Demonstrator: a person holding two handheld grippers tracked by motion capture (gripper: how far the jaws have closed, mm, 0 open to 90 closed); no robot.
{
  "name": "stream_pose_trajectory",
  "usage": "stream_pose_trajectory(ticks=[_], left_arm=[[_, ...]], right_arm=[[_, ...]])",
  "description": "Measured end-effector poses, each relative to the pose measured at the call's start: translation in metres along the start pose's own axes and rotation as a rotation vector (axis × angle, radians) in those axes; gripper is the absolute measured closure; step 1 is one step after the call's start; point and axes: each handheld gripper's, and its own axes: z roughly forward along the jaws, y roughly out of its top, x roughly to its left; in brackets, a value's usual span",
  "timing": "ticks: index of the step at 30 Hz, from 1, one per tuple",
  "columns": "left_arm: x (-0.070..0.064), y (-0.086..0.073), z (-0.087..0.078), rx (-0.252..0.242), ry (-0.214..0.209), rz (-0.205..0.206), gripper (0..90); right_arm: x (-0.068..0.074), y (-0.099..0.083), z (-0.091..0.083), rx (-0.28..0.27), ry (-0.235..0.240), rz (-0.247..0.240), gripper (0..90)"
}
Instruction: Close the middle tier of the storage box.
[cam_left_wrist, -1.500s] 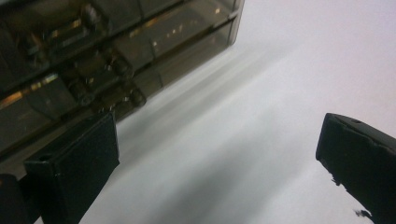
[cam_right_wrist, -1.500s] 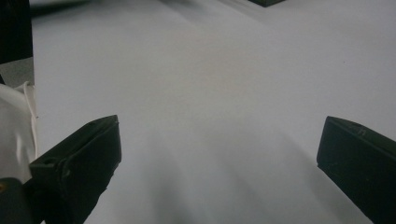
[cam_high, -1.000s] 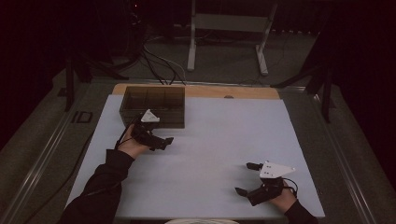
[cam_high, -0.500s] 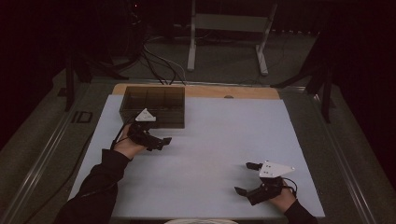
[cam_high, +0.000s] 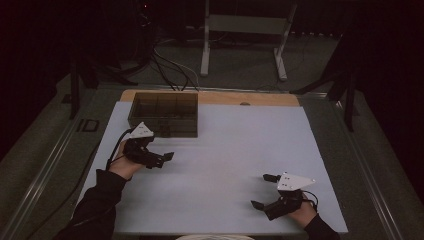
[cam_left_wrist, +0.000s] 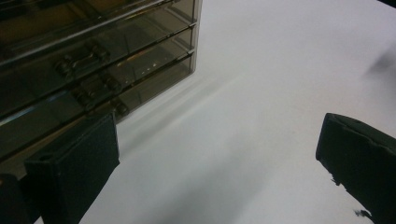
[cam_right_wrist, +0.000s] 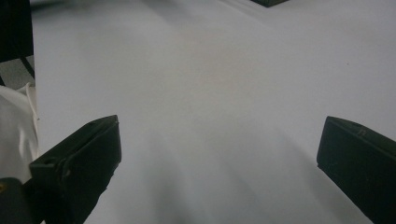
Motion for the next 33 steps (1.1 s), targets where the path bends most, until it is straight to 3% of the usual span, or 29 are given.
stream_pose_trajectory(ticks=[4, 6, 15, 22, 33], left_arm=[[-0.002, -0.006, -0.006, -0.007, 0.023, -0.009, 0.8], [-0.008, -0.013, -0.012, -0.034, 0.063, 0.002, 0.8], [-0.018, -0.032, -0.014, -0.022, 0.058, -0.016, 0.8], [-0.027, -0.051, -0.012, -0.050, 0.061, -0.017, 0.8], [-0.036, -0.081, -0.007, 0.018, 0.065, 0.004, 0.8]], right_arm=[[0.000, 0.000, 0.000, 0.001, 0.000, -0.001, 0.0], [0.000, 0.000, 0.000, 0.001, -0.001, 0.000, 0.0], [0.000, 0.000, 0.000, 0.000, 0.001, 0.002, 0.0], [0.000, 0.000, 0.000, 0.002, -0.001, -0.001, 0.0], [0.001, 0.000, 0.000, 0.002, -0.002, -0.002, 0.0]])
